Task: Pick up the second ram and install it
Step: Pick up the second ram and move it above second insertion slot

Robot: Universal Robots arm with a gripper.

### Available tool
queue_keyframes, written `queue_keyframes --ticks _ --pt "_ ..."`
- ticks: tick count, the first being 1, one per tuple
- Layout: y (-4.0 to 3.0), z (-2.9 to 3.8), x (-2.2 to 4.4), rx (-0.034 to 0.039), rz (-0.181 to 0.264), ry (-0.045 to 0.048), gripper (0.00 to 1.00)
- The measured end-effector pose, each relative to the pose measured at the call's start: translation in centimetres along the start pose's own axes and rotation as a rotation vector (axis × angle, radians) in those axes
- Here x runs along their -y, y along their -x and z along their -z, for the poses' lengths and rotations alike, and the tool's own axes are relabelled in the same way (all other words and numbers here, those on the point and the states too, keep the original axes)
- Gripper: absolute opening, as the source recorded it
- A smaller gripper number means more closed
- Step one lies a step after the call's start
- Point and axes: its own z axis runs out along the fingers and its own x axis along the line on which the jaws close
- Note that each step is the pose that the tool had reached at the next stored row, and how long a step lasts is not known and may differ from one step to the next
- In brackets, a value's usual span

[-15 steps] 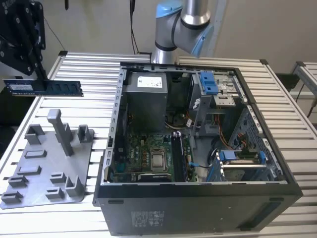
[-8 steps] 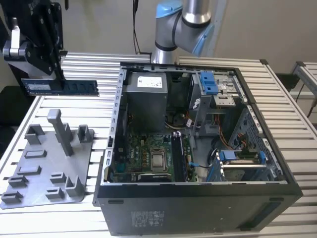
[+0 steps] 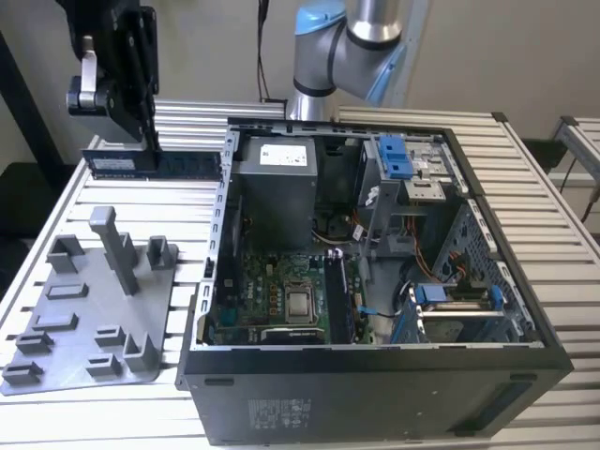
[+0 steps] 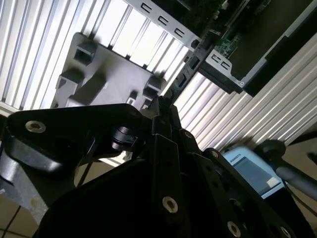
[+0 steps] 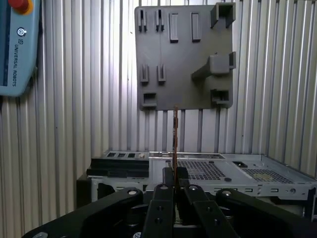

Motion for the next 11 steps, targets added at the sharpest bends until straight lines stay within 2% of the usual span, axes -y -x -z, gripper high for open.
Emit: queue_keyframes --ticks 11 --pt "0.13 0.07 5.03 0.0 0.0 0.0 0.14"
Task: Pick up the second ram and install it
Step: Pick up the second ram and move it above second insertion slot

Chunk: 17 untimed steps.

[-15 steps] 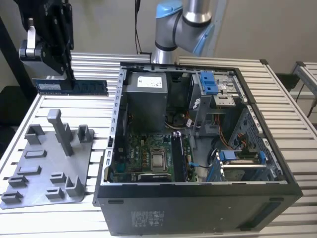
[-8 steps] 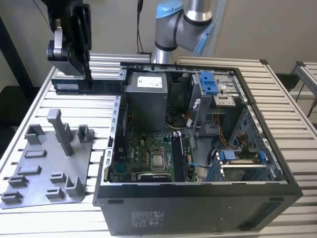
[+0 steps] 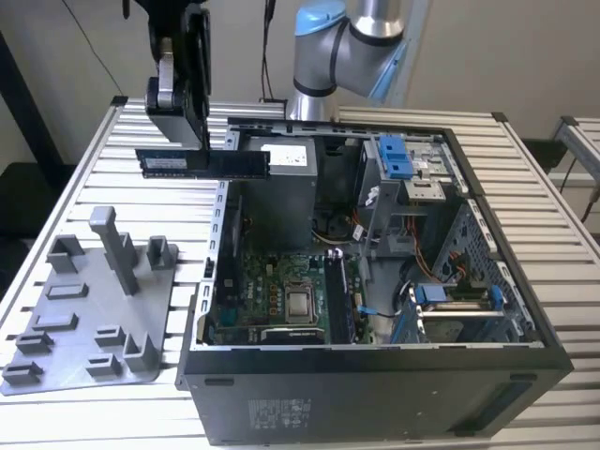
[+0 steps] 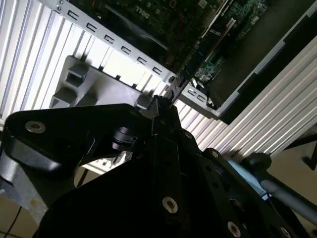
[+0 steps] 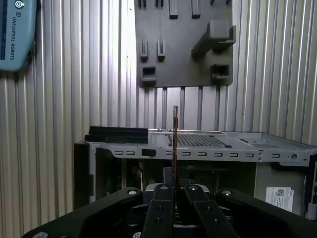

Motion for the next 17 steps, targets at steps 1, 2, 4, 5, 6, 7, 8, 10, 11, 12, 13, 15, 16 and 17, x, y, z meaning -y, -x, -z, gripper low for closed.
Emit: queue_keyframes --ticks 1,2,4,5,6,7,8,10,11,12,13,15,16,17 --pt "0.01 0.01 0.45 0.0 0.0 0.0 0.14" --pt "0.02 0.01 0.91 0.0 0.0 0.0 0.14" --pt "0.06 0.02 1.81 0.0001 0.0 -0.0001 0.14" --pt "0.08 0.03 2.26 0.0 0.0 0.0 0.14" --pt "0.11 0.04 2.72 0.0 0.0 0.0 0.14" --pt "0.13 0.04 3.17 0.0 0.0 0.0 0.14" --pt "0.15 0.05 3.62 0.0 0.0 0.0 0.14" --pt "0.19 0.06 4.55 0.0 0.0 0.0 0.14" --pt "0.21 0.06 4.98 0.0001 0.0 0.0 0.14" --pt "0.23 0.07 5.45 0.0 0.0 0.0 0.14" --pt "0.25 0.08 5.9 0.0 0.0 0.0 0.14" --pt "0.3 0.09 6.79 0.0 0.0 0.0 0.14" --pt "0.32 0.1 7.27 0.0 0.0 0.0 0.14" --pt "0.34 0.1 7.72 0.0 0.0 0.0 0.14"
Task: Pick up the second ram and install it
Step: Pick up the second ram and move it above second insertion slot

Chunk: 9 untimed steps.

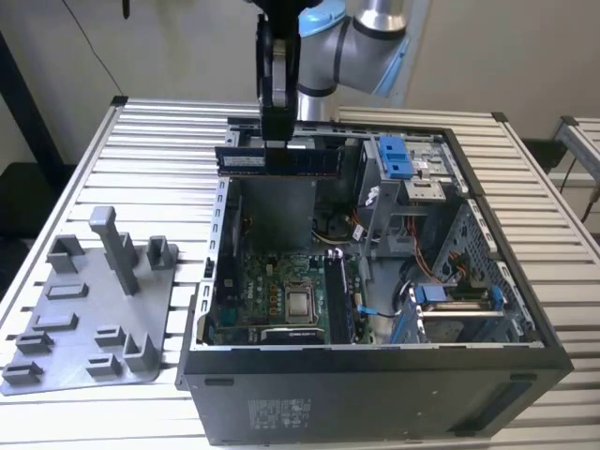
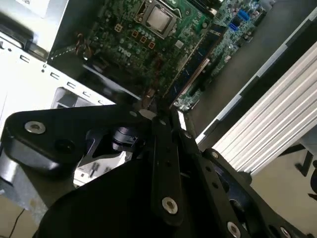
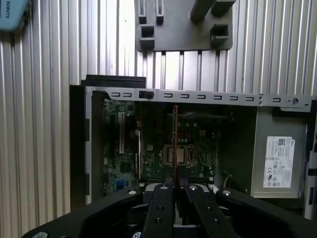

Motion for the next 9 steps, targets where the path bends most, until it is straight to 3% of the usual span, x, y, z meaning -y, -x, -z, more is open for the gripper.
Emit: queue_keyframes --ticks 9 --pt "0.24 0.05 4.09 0.0 0.0 0.0 0.14"
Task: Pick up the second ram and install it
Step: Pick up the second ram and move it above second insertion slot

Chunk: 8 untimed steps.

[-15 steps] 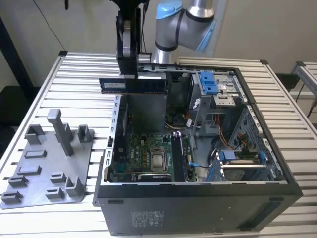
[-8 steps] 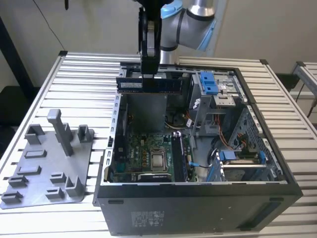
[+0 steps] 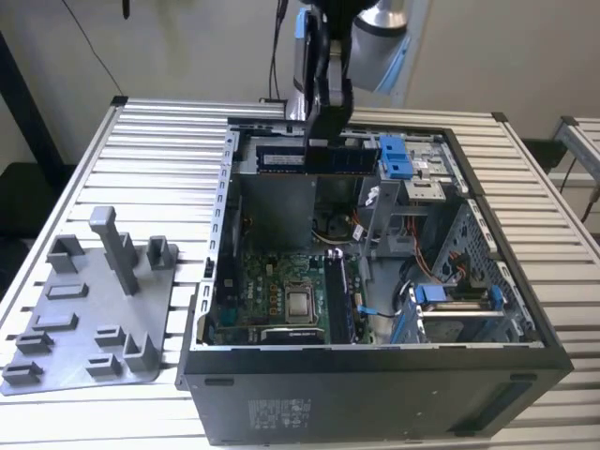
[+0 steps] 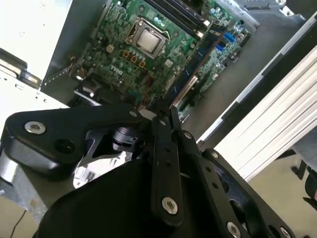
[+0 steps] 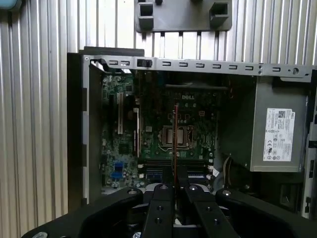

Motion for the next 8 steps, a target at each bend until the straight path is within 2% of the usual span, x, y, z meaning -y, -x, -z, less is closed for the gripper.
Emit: queue_keyframes --ticks 8 --pt "0.18 0.05 3.62 -0.0001 0.0 -0.0001 0.14"
